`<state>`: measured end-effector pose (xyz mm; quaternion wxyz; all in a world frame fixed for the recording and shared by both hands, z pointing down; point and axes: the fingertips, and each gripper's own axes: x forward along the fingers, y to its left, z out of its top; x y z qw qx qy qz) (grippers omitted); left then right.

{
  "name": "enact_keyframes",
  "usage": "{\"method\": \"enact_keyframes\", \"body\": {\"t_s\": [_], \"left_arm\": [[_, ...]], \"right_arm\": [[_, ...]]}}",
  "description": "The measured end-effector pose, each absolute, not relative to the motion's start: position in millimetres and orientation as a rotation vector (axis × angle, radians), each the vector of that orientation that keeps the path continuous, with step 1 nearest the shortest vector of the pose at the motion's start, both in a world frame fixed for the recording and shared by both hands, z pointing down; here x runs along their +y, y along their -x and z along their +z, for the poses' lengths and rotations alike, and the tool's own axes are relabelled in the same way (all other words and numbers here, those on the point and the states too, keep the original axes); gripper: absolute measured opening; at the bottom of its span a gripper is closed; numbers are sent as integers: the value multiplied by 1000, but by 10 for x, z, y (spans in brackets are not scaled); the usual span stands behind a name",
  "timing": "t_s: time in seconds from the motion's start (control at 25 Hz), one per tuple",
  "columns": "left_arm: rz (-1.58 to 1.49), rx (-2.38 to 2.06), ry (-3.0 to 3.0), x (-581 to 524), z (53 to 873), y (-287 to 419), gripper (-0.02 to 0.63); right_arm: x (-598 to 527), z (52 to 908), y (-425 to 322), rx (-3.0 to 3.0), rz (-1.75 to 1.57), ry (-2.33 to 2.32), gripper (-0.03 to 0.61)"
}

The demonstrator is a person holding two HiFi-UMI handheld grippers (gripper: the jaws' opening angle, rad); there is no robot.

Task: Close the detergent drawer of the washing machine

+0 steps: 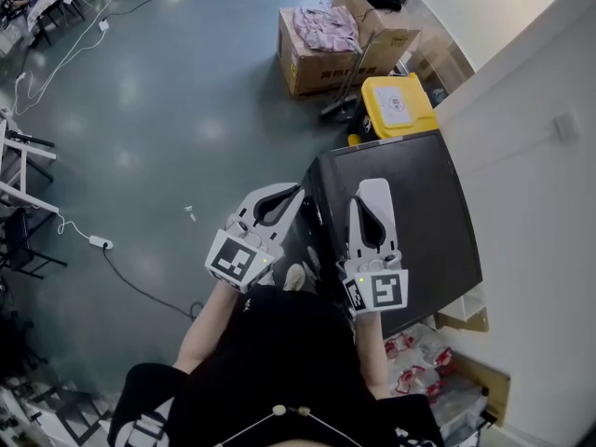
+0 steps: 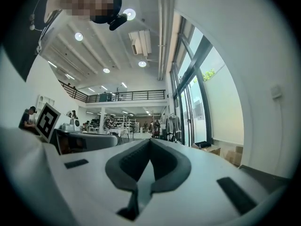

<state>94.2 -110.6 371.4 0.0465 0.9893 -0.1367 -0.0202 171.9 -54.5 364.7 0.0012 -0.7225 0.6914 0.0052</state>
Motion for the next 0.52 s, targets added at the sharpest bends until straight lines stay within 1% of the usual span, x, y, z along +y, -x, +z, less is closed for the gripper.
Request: {"method": "enact_keyframes", "body": {"t_s": [0.28, 0.52], "left_arm": [[-39, -430, -3018, -1108, 3658, -970, 6], [-109, -464, -2941, -1155, 3707, -943, 6]], "right_arm": [[-492, 3624, -1791, 2147, 19, 2289, 2], [-457, 3627, -1842, 2149, 27, 2293, 2]]}}
